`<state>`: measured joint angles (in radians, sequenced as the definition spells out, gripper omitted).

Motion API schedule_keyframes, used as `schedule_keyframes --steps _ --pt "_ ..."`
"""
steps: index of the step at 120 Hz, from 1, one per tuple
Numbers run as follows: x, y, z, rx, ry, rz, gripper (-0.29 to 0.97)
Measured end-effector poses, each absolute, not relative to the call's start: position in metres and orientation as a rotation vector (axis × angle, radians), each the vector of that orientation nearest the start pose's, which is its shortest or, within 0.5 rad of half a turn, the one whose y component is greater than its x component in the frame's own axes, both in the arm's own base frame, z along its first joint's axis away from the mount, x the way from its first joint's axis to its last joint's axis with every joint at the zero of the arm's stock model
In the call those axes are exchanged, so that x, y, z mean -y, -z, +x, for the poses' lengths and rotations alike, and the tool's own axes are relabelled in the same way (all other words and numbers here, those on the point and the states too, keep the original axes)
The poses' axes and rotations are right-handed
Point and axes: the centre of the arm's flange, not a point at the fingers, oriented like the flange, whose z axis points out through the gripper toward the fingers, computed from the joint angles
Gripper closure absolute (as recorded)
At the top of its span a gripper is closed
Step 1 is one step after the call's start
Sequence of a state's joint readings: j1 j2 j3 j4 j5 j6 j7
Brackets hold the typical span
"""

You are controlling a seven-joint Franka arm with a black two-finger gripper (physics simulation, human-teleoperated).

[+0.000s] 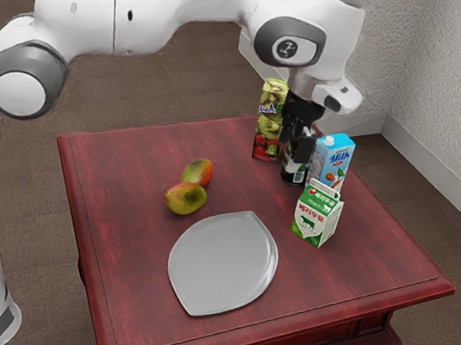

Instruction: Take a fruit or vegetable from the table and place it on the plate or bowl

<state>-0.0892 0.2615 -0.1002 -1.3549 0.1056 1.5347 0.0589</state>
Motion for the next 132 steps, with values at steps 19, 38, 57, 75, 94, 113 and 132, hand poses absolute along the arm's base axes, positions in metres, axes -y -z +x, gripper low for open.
schedule_keyframes --steps 19,38,57,75,94,113,132 --pt "0.071 -0.542 0.537 -0.252 -0.225 -3.118 0.00" --pt "0.062 -0.505 0.505 -0.144 -0.256 -3.180 0.00" --pt "0.087 -0.509 0.497 -0.007 -0.172 -3.223 0.00" --pt "0.097 -0.506 0.489 0.185 -0.166 -3.200 0.00" --pt "0.098 -0.528 0.472 0.451 -0.167 -3.184 0.00" --pt "0.062 -0.530 0.413 0.696 -0.193 -3.088 0.00" --pt "0.028 -0.538 0.391 0.921 -0.192 -3.000 0.00"
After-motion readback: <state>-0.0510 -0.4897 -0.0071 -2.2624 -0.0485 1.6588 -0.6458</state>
